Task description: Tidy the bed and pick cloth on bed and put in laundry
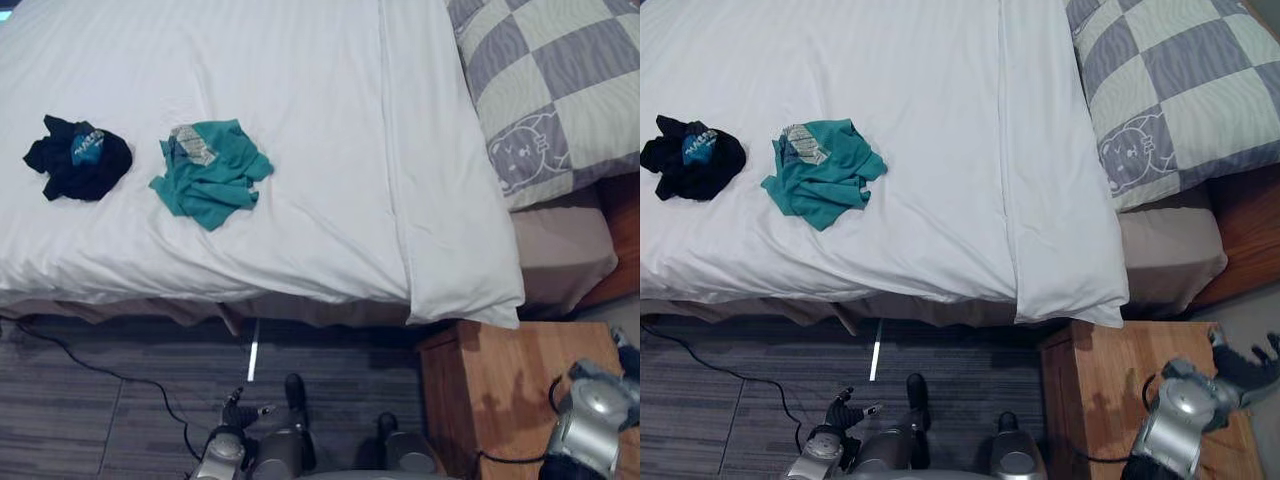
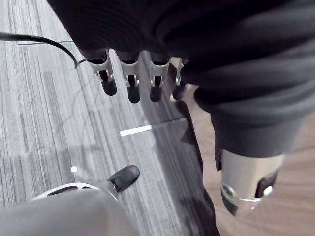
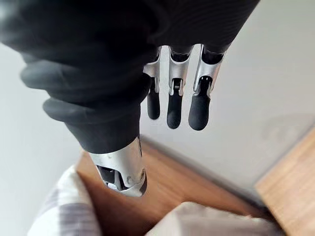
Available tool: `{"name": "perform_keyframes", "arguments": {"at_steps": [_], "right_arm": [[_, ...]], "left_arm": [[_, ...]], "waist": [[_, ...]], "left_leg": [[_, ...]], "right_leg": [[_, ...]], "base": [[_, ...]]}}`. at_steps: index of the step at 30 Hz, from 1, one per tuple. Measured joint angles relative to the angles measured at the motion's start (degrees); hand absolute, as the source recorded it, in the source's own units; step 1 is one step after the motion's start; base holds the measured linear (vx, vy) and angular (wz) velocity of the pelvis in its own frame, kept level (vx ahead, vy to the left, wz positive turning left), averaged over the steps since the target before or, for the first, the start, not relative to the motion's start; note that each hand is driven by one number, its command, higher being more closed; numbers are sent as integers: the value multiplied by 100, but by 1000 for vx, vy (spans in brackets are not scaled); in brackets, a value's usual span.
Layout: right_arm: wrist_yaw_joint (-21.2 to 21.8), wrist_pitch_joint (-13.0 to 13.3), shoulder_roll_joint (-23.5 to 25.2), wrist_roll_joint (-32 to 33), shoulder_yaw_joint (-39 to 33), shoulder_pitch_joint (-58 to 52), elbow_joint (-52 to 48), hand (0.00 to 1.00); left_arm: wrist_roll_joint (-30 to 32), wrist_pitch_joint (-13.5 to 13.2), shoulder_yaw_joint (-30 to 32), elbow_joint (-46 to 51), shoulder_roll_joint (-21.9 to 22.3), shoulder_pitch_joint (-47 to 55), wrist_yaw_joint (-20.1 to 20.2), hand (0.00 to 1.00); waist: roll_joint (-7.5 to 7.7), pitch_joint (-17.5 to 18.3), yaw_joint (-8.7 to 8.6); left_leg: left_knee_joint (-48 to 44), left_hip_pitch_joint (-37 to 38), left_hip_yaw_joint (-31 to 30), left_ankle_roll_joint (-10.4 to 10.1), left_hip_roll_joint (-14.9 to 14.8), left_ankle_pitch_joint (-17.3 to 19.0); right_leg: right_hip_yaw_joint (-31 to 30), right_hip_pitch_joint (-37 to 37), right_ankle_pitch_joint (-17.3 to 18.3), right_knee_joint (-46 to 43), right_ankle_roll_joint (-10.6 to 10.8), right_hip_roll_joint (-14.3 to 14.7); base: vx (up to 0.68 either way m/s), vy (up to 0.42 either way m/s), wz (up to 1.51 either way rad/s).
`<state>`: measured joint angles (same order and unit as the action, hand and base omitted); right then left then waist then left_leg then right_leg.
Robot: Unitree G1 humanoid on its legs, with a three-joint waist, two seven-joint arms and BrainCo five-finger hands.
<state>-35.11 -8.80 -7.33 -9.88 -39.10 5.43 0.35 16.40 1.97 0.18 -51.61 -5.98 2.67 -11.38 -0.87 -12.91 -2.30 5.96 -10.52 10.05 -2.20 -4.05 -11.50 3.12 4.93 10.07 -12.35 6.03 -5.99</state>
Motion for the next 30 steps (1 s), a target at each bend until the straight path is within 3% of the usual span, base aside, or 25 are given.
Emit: {"name": "perform_keyframes", "arguments": {"at_steps": [6,7,11,16,20,24,28,29,30], "right_arm": [[118,367,-1424,139,1440,1920,1003,100],[183,400,-1669,266,1678,2370,1278,100],[300,522,-1937,542,2132,3306,1774,100],[423,579,-1877,850,2342,3495,2447,100],[535,667,-1404,1061,2354,2987,2528,100],[629,978,-911,1322,2320,2465,2372,100],[784,1073,-192,1486,2015,1253,2395,100],[830,970,45,1513,1886,811,2679,0],[873,931,150,1518,1841,629,2812,0]], "left_arm": [[-152,-13,-78,-2,-84,-116,4,0],[-228,-12,-87,-5,-103,-156,4,0],[-346,-15,-237,-12,-142,-150,-8,0],[-592,-66,-258,105,-149,-301,-132,0],[-685,-63,-245,300,-145,-389,-173,0],[-683,-62,-211,437,-138,-405,-304,0],[-674,-35,-174,426,-156,-427,-373,0],[-672,5,-167,412,-169,-416,-378,0],[-667,7,-165,397,-175,-413,-380,0]], "waist": [[-117,-151,180],[-169,-245,302],[-333,-575,355],[-394,-1034,482],[-381,-1189,475],[-371,-1194,458],[-171,-1162,426],[-88,-1114,433],[-58,-1092,433]], "left_leg": [[-40,-321,-234,54,57,-183],[-41,-385,-296,43,92,-191],[-45,-623,-477,47,209,-188],[-913,-1319,-455,144,282,-104],[-1795,-1750,-272,170,185,334],[-2412,-1793,170,210,-129,797],[-2289,-1430,370,223,-188,854],[-2128,-1246,434,217,-188,849],[-2055,-1172,441,205,-184,840]], "right_leg": [[143,421,105,-476,-12,-33],[169,557,198,-680,-6,-63],[321,952,450,-1244,-34,-211],[294,1602,827,-2139,-75,-404],[244,1844,1019,-2578,-109,-488],[160,1714,1062,-2621,-99,-402],[213,1263,1048,-2274,-66,-405],[257,1048,998,-2051,-43,-405],[273,973,986,-1968,-36,-408]], "base": [[-45,1,18],[-49,-17,24],[-50,-42,34],[-45,-91,12],[-13,-75,-6],[2,-35,-25],[66,-16,2],[111,-8,8],[133,-6,9]]}}
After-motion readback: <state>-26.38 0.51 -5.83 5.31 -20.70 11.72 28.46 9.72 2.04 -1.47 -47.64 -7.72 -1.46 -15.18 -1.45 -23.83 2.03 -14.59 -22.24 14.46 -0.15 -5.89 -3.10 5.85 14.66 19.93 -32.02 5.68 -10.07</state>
